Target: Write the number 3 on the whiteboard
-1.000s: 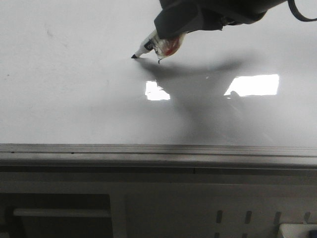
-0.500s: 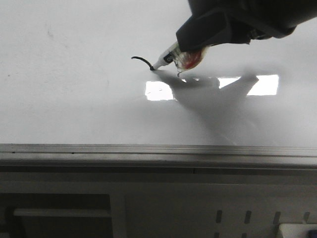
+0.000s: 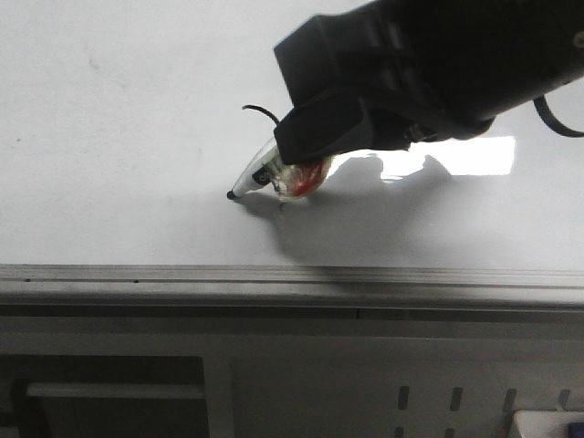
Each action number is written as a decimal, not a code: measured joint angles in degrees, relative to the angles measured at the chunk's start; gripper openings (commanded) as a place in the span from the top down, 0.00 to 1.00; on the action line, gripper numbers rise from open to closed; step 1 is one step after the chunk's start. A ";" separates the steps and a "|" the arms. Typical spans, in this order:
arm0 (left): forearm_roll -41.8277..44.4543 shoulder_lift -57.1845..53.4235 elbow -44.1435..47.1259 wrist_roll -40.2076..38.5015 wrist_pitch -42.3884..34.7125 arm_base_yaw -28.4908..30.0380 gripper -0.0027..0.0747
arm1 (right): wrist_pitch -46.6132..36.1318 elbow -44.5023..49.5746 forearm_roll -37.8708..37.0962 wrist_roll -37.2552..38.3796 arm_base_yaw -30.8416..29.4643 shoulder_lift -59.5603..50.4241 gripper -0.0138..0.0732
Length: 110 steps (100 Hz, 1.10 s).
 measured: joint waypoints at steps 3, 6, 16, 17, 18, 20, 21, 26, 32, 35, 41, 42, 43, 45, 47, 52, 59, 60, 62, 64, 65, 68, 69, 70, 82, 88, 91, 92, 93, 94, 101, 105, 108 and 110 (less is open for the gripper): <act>0.00 0.00 0.00 0.00 0.00 0.00 0.99 | -0.14 0.00 0.00 0.00 0.00 -0.13 0.89; 0.00 0.00 0.00 0.00 0.00 0.00 0.99 | -0.14 0.00 0.00 0.00 0.00 -0.46 0.89; 0.00 0.00 0.00 0.00 0.00 0.00 0.99 | 0.29 0.26 0.00 0.00 -0.84 -1.59 0.89; 0.00 0.00 0.00 0.00 0.00 0.00 0.99 | 0.28 0.40 0.00 0.00 -0.88 -1.76 0.89; 0.00 0.00 0.00 0.00 0.00 0.00 0.99 | 0.40 0.51 0.00 0.00 -1.14 -1.99 0.89; 0.00 0.00 0.00 0.00 0.00 0.00 0.99 | 0.51 0.63 0.00 0.07 -1.38 -2.36 0.89; 0.00 0.00 0.00 0.00 0.00 0.00 0.99 | 0.51 0.77 0.00 0.07 -1.56 -2.49 0.89; 0.00 0.00 0.00 0.00 0.00 0.00 0.99 | 0.64 1.29 0.00 0.07 -2.37 -3.39 0.89; 0.00 0.00 0.00 0.00 0.00 0.00 0.99 | 0.76 2.29 0.00 0.07 -3.39 -4.50 0.89; 0.00 0.00 0.00 0.00 0.04 0.00 0.99 | 0.76 2.76 0.00 0.07 -3.81 -5.02 0.89; 0.00 0.00 0.00 0.00 0.04 0.00 0.99 | 0.84 3.78 0.24 0.07 -4.24 -5.79 0.89; 0.00 0.00 0.00 0.00 0.04 0.00 0.99 | 0.84 3.88 0.36 0.07 -4.37 -5.86 0.89; 0.00 0.00 0.00 0.00 0.04 0.00 0.99 | 0.89 4.00 0.51 0.07 -4.37 -5.97 0.89; 0.00 0.00 0.00 0.00 0.04 0.00 0.99 | 0.89 4.21 0.88 0.07 -4.48 -5.98 0.89; 0.00 0.00 0.00 0.00 0.04 0.00 0.99 | 0.98 4.49 1.32 0.07 -4.59 -6.09 0.89; 0.00 0.00 0.00 0.00 0.04 0.00 0.99 | 1.13 4.87 2.72 0.07 -4.61 -6.09 0.89; 0.00 0.00 0.00 0.00 0.04 0.00 0.99 | 1.13 4.89 4.51 0.07 -4.51 -5.77 0.89; 0.00 0.00 0.00 0.00 0.04 0.00 0.99 | 1.13 4.89 4.97 0.07 -4.39 -5.51 0.89; 0.00 0.00 0.00 0.00 0.04 0.00 0.99 | 1.13 4.89 5.67 0.12 -4.12 -5.19 0.89; 0.00 0.00 0.00 0.00 0.04 0.00 0.99 | 1.18 4.89 6.13 0.12 -3.74 -4.72 0.89; 0.00 0.00 0.00 0.00 0.04 0.00 0.99 | 1.35 4.89 6.48 0.21 -3.60 -4.54 0.89; 0.00 0.00 0.00 0.00 0.13 0.00 0.99 | 2.06 4.62 7.01 0.21 -2.97 -3.61 0.89; 0.00 0.00 0.00 0.00 0.13 0.00 0.99 | 2.47 4.42 7.26 0.21 -2.60 -3.05 0.89; 0.00 0.00 0.00 0.00 0.13 0.00 0.99 | 2.65 4.33 7.39 0.21 -2.41 -2.73 0.89; 0.00 0.00 0.00 0.00 0.17 0.00 0.99 | 4.96 1.86 8.47 0.21 0.78 2.64 0.89; 0.00 0.00 0.00 0.00 0.17 0.00 0.99 | 4.84 0.06 8.72 0.21 1.97 4.66 0.89; 0.00 0.00 0.00 0.00 0.17 0.00 0.99 | 4.74 -0.69 8.72 0.21 2.35 5.32 0.89; 0.00 0.00 0.00 0.00 0.17 0.00 0.99 | 4.73 -0.99 8.72 0.21 2.50 5.59 0.89; 0.00 0.00 0.00 0.00 0.17 0.00 0.99 | 4.73 -1.14 8.72 0.21 2.48 5.71 0.89; 0.00 0.00 0.00 0.00 0.17 0.00 0.99 | 4.73 -1.28 8.72 0.21 2.69 5.83 0.89; 0.00 0.00 0.00 0.00 0.17 0.00 0.99 | 4.67 -2.30 8.72 0.21 2.88 6.27 0.89; 0.00 0.00 0.00 0.00 0.17 0.00 0.99 | 4.94 -2.75 8.72 0.21 2.88 6.27 0.89; 0.00 0.00 0.00 0.00 0.17 0.00 0.99 | 5.04 -3.01 8.62 0.21 2.88 5.80 0.89; 0.00 0.00 0.00 0.00 0.17 0.00 0.99 | 5.35 -3.34 8.51 0.21 2.88 5.42 0.89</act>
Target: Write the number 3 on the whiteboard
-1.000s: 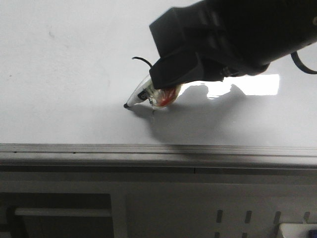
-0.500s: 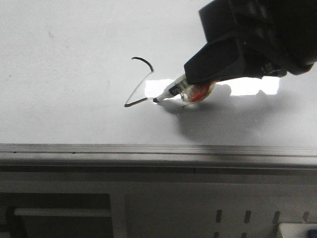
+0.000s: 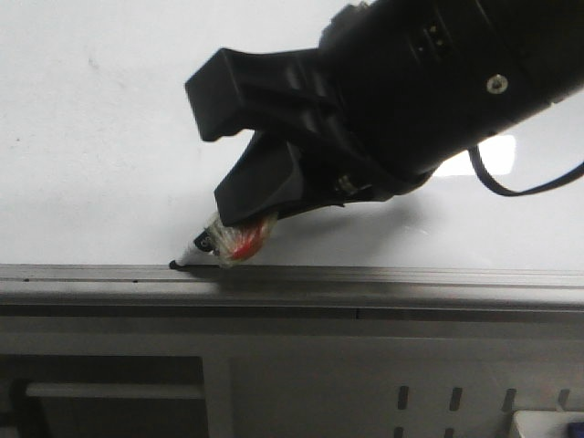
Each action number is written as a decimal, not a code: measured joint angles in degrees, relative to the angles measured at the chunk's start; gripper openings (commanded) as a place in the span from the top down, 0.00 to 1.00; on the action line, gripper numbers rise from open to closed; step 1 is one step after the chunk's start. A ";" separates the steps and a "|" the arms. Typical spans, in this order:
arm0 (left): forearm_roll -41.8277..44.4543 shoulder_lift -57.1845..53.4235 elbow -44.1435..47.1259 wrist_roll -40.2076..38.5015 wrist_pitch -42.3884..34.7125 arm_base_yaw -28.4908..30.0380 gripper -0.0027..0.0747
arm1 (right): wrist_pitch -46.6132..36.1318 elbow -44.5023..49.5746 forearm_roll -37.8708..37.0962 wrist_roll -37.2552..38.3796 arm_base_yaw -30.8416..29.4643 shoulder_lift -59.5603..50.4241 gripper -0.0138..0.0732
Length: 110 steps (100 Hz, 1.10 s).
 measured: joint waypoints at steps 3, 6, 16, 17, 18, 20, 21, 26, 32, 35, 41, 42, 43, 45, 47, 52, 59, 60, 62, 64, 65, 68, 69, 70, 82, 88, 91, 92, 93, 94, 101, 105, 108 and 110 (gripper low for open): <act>0.00 0.00 0.00 0.00 0.00 0.00 0.99 | 0.32 -0.30 -0.16 0.00 0.00 -0.60 0.89; 0.00 0.00 0.00 0.00 0.00 0.00 0.99 | 0.47 -0.63 -0.76 0.00 0.00 -1.31 0.89; -0.12 0.00 0.00 0.00 0.09 0.00 0.97 | 1.95 -3.28 -1.78 0.00 -0.24 -6.17 0.89; -0.12 0.00 0.00 0.00 0.09 0.00 0.96 | 2.28 -3.81 -1.86 0.00 -0.24 -7.12 0.89; -0.23 0.00 0.00 0.00 0.09 0.00 0.95 | 2.46 -4.08 -2.05 0.00 -0.24 -7.61 0.89; -0.24 0.00 -0.12 0.00 0.09 0.00 0.92 | 3.09 -4.94 -2.36 0.00 -0.24 -9.13 0.89; -0.24 0.00 -0.14 0.00 0.09 0.00 0.90 | 3.31 -5.25 -2.36 0.00 -0.24 -9.64 0.89; -0.35 0.00 -0.85 0.00 0.09 0.00 0.79 | 4.57 -7.51 -3.30 0.00 -0.24 -13.15 0.89; -0.35 0.35 -2.10 0.00 0.09 0.00 0.59 | 5.53 -10.35 -5.22 0.00 -0.24 -17.14 0.89; -0.45 0.64 -2.76 0.19 0.09 0.00 0.50 | 5.80 -11.49 -6.14 0.00 -0.24 -18.62 0.89; -0.45 1.84 -4.19 1.09 0.09 0.00 0.35 | 6.69 -13.70 -8.25 0.00 -0.24 -21.11 0.89; -0.56 2.21 -4.58 1.23 0.09 0.00 0.33 | 6.83 -13.90 -8.44 0.00 -0.24 -21.32 0.89; -0.69 2.41 -4.77 1.55 0.09 0.00 0.31 | 7.15 -14.27 -8.86 0.00 -0.24 -21.67 0.89; -0.83 3.06 -5.40 2.15 0.14 0.00 0.30 | 7.73 -14.76 -9.31 0.00 -0.24 -22.09 0.89; -1.14 3.79 -6.04 2.90 0.23 0.00 0.29 | 8.10 -15.06 -10.03 0.00 -0.24 -22.35 0.89; -2.63 5.72 -7.69 5.25 1.09 0.00 0.29 | 10.40 -15.78 -11.82 0.00 -0.24 -22.82 0.89; -5.81 9.08 -10.33 10.31 3.51 0.00 0.33 | 14.52 -15.91 -14.76 0.00 -0.24 -22.51 0.89; -6.16 9.81 -10.88 10.86 3.82 0.00 0.33 | 14.98 -15.91 -15.29 0.00 -0.24 -22.48 0.89; -7.24 10.56 -11.43 12.53 4.81 0.00 0.34 | 16.33 -15.91 -15.99 0.00 -0.24 -22.11 0.89; -8.31 11.68 -12.24 14.16 5.80 0.00 0.36 | 17.60 -15.91 -16.48 0.00 -0.24 -21.69 0.89; -8.67 12.46 -12.77 14.68 6.17 0.00 0.36 | 18.00 -15.91 -16.63 0.00 -0.24 -21.53 0.89; -9.98 14.01 -13.81 17.19 7.96 0.00 0.37 | 19.45 -15.91 -17.21 0.00 -0.24 -20.87 0.89; -10.61 14.41 -14.06 17.68 8.37 0.00 0.38 | 20.14 -15.91 -17.47 0.00 -0.24 -20.55 0.89; -10.95 15.17 -14.57 18.11 9.12 0.00 0.38 | 20.47 -15.91 -17.58 0.00 -0.24 -20.38 0.89; -14.05 21.30 -18.16 24.08 15.04 0.00 0.39 | 24.17 -15.91 -18.58 0.00 -0.24 -18.60 0.89; -14.77 24.16 -19.32 25.59 17.26 0.00 0.39 | 24.79 -15.91 -19.18 0.00 -0.13 -18.29 0.89; -14.99 25.31 -19.65 26.12 18.37 0.00 0.39 | 24.93 -15.91 -19.71 0.00 0.11 -18.20 0.89; -15.09 25.59 -19.83 26.40 18.56 0.00 0.39 | 25.03 -15.91 -20.15 0.00 0.11 -18.20 0.89; -15.25 26.15 -20.02 26.55 18.77 0.00 0.39 | 25.03 -15.91 -20.42 0.00 0.24 -18.20 0.89; -15.39 26.41 -20.05 26.83 19.17 0.00 0.39 | 25.03 -15.91 -20.66 0.00 0.42 -18.20 0.89; -16.09 28.84 -20.77 28.09 20.65 0.00 0.39 | 25.42 -15.91 -23.35 0.00 1.71 -18.20 0.89; -16.67 30.10 -21.20 28.65 21.19 0.00 0.39 | 25.68 -15.91 -25.14 0.00 2.80 -18.20 0.89; -17.27 30.84 -21.33 29.17 21.65 0.00 0.39 | 25.94 -15.91 -26.56 0.00 3.56 -18.20 0.89; -17.50 31.37 -21.47 29.55 21.79 -0.14 0.39 | 25.91 -15.91 -27.06 0.00 4.14 -18.20 0.89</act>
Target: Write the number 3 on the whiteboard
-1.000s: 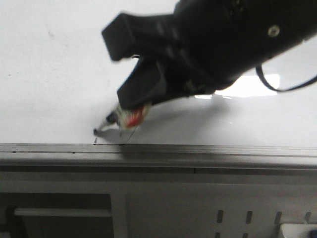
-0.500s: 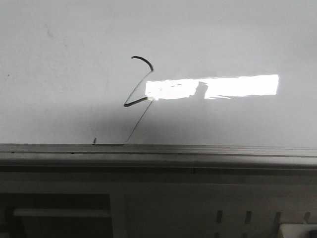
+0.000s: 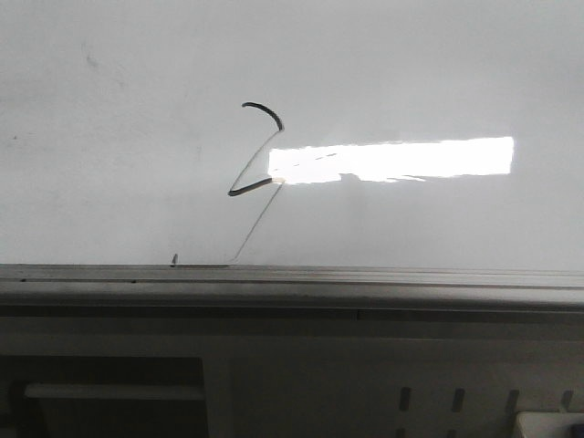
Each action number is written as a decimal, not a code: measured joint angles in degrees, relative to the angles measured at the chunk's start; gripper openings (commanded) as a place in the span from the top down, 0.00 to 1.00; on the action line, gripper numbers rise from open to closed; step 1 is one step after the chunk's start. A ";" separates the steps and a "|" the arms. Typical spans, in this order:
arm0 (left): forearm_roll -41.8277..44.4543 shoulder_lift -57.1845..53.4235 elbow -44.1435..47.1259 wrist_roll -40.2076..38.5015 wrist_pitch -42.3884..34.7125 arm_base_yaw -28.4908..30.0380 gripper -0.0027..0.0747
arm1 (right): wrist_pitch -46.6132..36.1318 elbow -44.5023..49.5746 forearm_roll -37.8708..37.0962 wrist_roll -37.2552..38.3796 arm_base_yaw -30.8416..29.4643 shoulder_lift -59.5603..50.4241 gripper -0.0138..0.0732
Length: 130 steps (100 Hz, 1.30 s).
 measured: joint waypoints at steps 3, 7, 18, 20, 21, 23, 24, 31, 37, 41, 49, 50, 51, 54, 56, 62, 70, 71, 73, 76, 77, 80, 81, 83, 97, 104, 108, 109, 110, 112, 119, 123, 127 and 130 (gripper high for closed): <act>-0.56 0.66 -0.09 0.48 0.13 -0.38 0.39 | 0.17 0.00 -1.11 0.00 0.77 0.00 0.89; -1.15 1.57 -0.22 1.11 0.24 -0.72 0.39 | 0.15 0.00 -1.86 0.00 1.77 0.00 0.89; -2.68 3.85 -0.48 1.83 0.24 -2.52 0.39 | -0.50 0.00 -2.48 0.00 3.46 0.13 0.89; -2.84 4.29 -0.48 1.96 0.24 -2.89 0.39 | -0.82 0.00 -2.58 0.00 3.63 0.25 0.89; -2.85 4.44 -0.48 1.97 0.24 -3.03 0.39 | -0.84 0.00 -2.58 0.00 3.78 0.26 0.89; -2.93 4.86 -0.59 1.97 0.24 -3.45 0.39 | -1.00 0.00 -2.58 0.00 3.87 0.40 0.89; -2.93 5.00 -0.59 1.97 0.24 -3.75 0.39 | -1.16 0.00 -2.58 0.00 3.87 0.40 0.89; -3.07 6.36 -0.59 1.97 0.24 -5.18 0.40 | -1.39 0.00 -2.58 0.00 4.00 0.98 0.89; -3.21 7.56 -0.59 1.97 0.11 -6.26 0.43 | -1.39 0.00 -2.58 0.00 4.12 1.45 0.89; -3.21 8.29 -0.59 1.97 -0.24 -6.94 0.45 | -1.53 0.00 -2.58 0.00 4.26 1.59 0.89; -3.21 9.75 -0.59 2.05 -1.49 -7.85 0.50 | -1.78 0.00 -2.58 0.00 4.65 1.83 0.89; -3.21 9.88 -0.59 2.05 -1.64 -8.02 0.51 | -1.78 0.00 -2.58 0.00 4.64 1.83 0.89; -3.21 10.14 -0.59 2.05 -1.79 -8.07 0.52 | -1.78 0.00 -2.58 0.00 4.82 1.83 0.89; -3.25 10.58 -0.59 2.05 -2.49 -8.18 0.54 | -1.78 0.00 -2.58 0.00 4.94 1.83 0.89; -3.25 10.81 -0.59 2.05 -2.88 -8.28 0.55 | -1.82 0.00 -2.58 0.00 5.06 1.83 0.89; -3.35 11.56 -0.59 2.05 -3.96 -8.28 0.60 | -1.82 0.00 -2.58 0.00 5.16 1.83 0.89; -3.61 12.12 -0.59 2.05 -4.73 -8.28 0.68 | -1.92 0.00 -2.69 -0.10 5.19 1.83 0.89; -3.62 12.22 -0.59 2.05 -4.71 -8.40 0.68 | -2.09 0.00 -2.70 -0.10 5.19 1.88 0.89; -3.72 12.22 -0.59 2.05 -4.75 -8.39 0.70 | -2.22 0.00 -2.81 -0.10 5.19 1.88 0.89; -3.70 12.36 -0.59 2.05 -4.75 -8.39 0.73 | -2.32 0.00 -2.94 -0.10 5.19 1.97 0.89; -3.70 12.36 -0.59 2.05 -4.75 -8.39 0.75 | -2.32 0.00 -2.94 -0.10 5.19 1.97 0.89; -3.74 12.36 -0.59 2.05 -4.75 -8.39 0.77 | -2.44 0.00 -3.18 -0.10 5.19 1.97 0.89; -3.85 12.36 -0.59 2.05 -4.75 -8.39 0.78 | -2.36 0.00 -3.16 -0.10 5.19 1.97 0.89; -3.84 12.36 -0.59 2.05 -4.75 -8.39 0.80 | -2.47 0.00 -3.20 -0.10 5.19 1.97 0.89; -3.97 12.36 -0.59 3.07 -4.37 -8.39 0.93 | -2.54 -0.09 -3.34 -0.10 5.19 1.97 0.89; -3.73 12.36 -0.59 3.80 -4.00 -8.51 0.99 | -2.30 -0.09 -3.34 -0.10 5.19 1.97 0.89; -3.62 12.36 -0.59 4.20 -3.90 -8.65 0.99 | -2.32 -0.09 -3.34 -0.10 5.19 1.97 0.89; -3.63 12.36 -0.59 4.31 -3.90 -8.63 0.99 | -2.28 -0.09 -3.34 -0.10 5.19 1.97 0.89; -3.63 12.36 -0.59 4.44 -3.90 -8.63 0.99 | -2.17 -0.09 -3.34 -0.10 5.19 1.97 0.88; -3.63 12.36 -0.59 4.55 -3.90 -8.73 0.99 | -2.18 -0.09 -3.34 -0.10 5.19 1.97 0.87; -3.50 12.36 -0.59 4.67 -3.90 -8.73 0.99 | -2.18 -0.09 -3.23 -0.10 5.19 1.97 0.77; -3.50 12.36 -0.59 4.67 -3.90 -8.73 0.99 | -2.31 -0.09 -3.23 -0.10 5.19 1.97 0.66; -3.50 12.36 -0.59 4.67 -3.90 -8.73 0.99 | -2.93 -0.09 -3.23 -0.10 5.19 1.97 0.53; -3.62 12.36 -0.69 4.67 -3.90 -8.73 0.99 | -3.65 -0.09 -3.23 -0.10 5.19 1.97 0.44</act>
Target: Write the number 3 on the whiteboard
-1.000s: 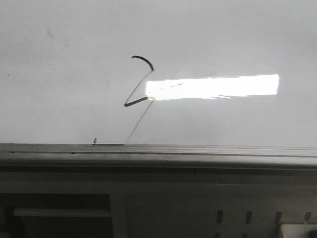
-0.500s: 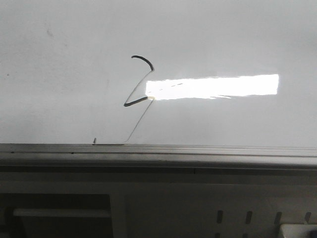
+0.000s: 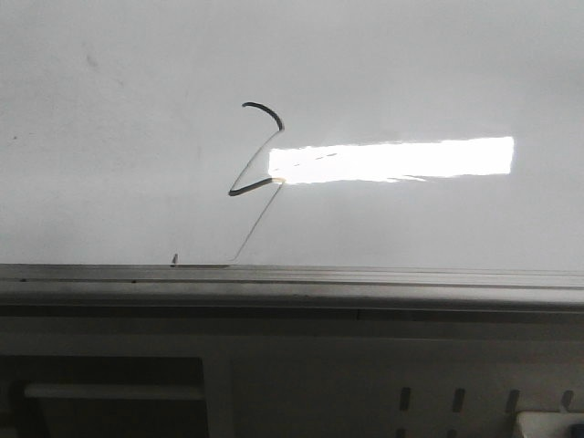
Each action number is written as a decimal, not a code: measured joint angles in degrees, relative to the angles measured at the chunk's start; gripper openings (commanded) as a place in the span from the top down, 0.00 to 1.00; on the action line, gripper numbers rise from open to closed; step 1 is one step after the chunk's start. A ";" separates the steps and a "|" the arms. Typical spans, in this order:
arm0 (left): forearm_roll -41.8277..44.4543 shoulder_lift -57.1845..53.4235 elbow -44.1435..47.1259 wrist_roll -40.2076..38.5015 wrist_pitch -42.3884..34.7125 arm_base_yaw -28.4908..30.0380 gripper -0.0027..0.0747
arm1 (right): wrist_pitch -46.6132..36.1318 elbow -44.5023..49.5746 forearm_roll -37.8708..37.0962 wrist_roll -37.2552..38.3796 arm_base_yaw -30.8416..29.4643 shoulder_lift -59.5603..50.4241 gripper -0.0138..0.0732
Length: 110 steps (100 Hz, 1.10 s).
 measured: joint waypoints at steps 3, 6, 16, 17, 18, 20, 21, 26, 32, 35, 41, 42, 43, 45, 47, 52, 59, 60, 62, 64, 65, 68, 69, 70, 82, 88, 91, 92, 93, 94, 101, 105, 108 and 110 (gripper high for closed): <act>-0.10 0.00 0.02 -0.32 0.00 0.00 0.99 | -1.10 0.00 0.00 0.00 0.00 0.00 0.34; -0.23 0.00 0.02 -0.85 -0.34 0.00 0.99 | -2.81 0.00 0.00 0.00 0.00 -0.13 0.29; 0.30 0.22 0.52 -3.07 -2.72 0.00 0.99 | -7.03 0.00 0.28 0.00 0.00 -1.99 0.19; 0.30 0.22 0.81 -3.23 -3.19 0.00 0.99 | -7.31 0.00 0.28 0.00 -0.12 -2.36 0.19; 0.30 0.22 0.92 -3.61 -3.40 0.00 0.99 | -7.83 0.00 0.38 0.00 -0.13 -2.54 0.20; 0.44 0.22 1.31 -4.19 -4.09 0.00 0.99 | -8.51 0.00 0.36 0.00 -0.35 -3.13 0.20; 0.44 0.22 1.59 -4.39 -4.36 0.00 0.99 | -8.73 0.00 0.50 0.00 -0.49 -3.35 0.20; 0.44 0.22 2.76 -5.83 -6.78 0.00 0.99 | -9.71 0.00 0.71 0.00 -1.34 -4.82 0.22; 0.44 0.22 4.41 -8.12 -11.12 0.00 0.99 | -10.36 0.00 0.76 0.27 -2.84 -6.65 0.27; 0.44 0.22 5.54 -9.30 -13.44 0.00 0.99 | -10.40 0.00 0.76 0.80 -3.98 -7.43 0.31; 0.44 0.24 7.36 -12.25 -19.26 0.00 0.99 | -10.63 0.00 0.85 2.57 -5.96 -9.05 0.44; 0.44 0.24 7.80 -12.60 -19.91 0.00 0.99 | -10.63 0.00 0.85 2.82 -6.46 -9.23 0.45; 0.44 0.24 8.01 -13.27 -21.27 0.00 0.99 | -10.63 0.00 0.89 3.30 -6.73 -9.57 0.49; 0.44 0.24 8.66 -13.93 -22.57 0.00 0.99 | -10.63 0.13 0.89 4.06 -7.49 -10.10 0.56; 0.32 0.34 9.29 -14.88 -24.62 0.00 0.99 | -10.72 0.27 0.89 4.51 -8.27 -10.44 0.62; -0.12 0.34 10.80 -16.70 -29.16 0.00 0.99 | -10.72 0.95 0.99 6.16 -10.06 -11.89 0.79; -1.04 0.34 12.77 -17.87 -35.10 0.00 0.99 | -10.48 2.20 1.03 7.54 -12.56 -13.66 0.91; -1.05 0.34 12.93 -17.97 -36.19 0.00 0.99 | -10.36 2.49 1.13 7.68 -12.79 -13.82 0.91; -1.44 0.34 13.42 -18.15 -37.77 0.00 0.99 | -10.21 2.96 1.12 8.00 -13.45 -14.30 0.91; -1.72 0.46 13.84 -18.34 -39.21 0.00 0.99 | -10.22 3.29 1.12 8.28 -14.06 -14.79 0.91; -1.73 0.46 13.97 -18.29 -39.67 0.00 0.99 | -10.09 3.64 1.12 8.44 -14.43 -14.94 0.91; -2.25 0.75 14.54 -18.39 -41.36 0.00 0.99 | -9.96 4.35 1.12 8.71 -15.12 -15.55 0.91; -2.52 0.76 14.65 -18.39 -42.12 0.00 0.99 | -9.96 4.70 1.12 8.85 -15.28 -15.85 0.91; -2.66 0.88 14.83 -18.43 -42.48 0.00 0.99 | -9.96 4.89 1.12 8.83 -15.57 -16.00 0.91; -4.45 3.15 15.51 -18.73 -46.54 0.00 0.99 | -9.53 7.81 1.38 9.20 -16.91 -17.90 0.91; -5.53 4.77 15.51 -18.73 -47.93 0.00 0.99 | -9.31 8.98 1.76 9.20 -17.16 -18.19 0.91; -6.22 5.52 15.51 -18.73 -48.57 0.00 0.99 | -9.31 9.39 1.87 9.20 -17.13 -18.19 0.91; -6.65 5.72 15.51 -18.73 -48.96 0.00 0.99 | -9.31 9.41 1.98 9.22 -17.13 -18.19 0.91; -6.89 6.10 15.51 -18.73 -49.10 0.00 0.99 | -9.31 9.60 1.98 9.22 -17.13 -18.19 0.91; -7.40 6.31 15.51 -18.73 -49.27 0.00 0.99 | -9.31 9.75 1.98 9.22 -17.13 -18.19 0.91; -10.30 8.24 15.51 -18.73 -50.92 0.00 0.99 | -9.18 10.52 2.20 9.32 -17.13 -18.19 0.91; -11.75 9.32 15.51 -18.73 -51.83 0.00 0.99 | -9.18 10.91 2.31 9.32 -17.13 -18.19 0.91; -13.06 9.98 15.51 -18.73 -52.27 0.00 0.99 | -9.18 11.17 2.39 9.32 -17.13 -18.19 0.91; -13.49 10.48 15.51 -18.82 -52.40 0.00 0.99 | -9.18 11.28 2.39 9.32 -17.13 -18.19 0.91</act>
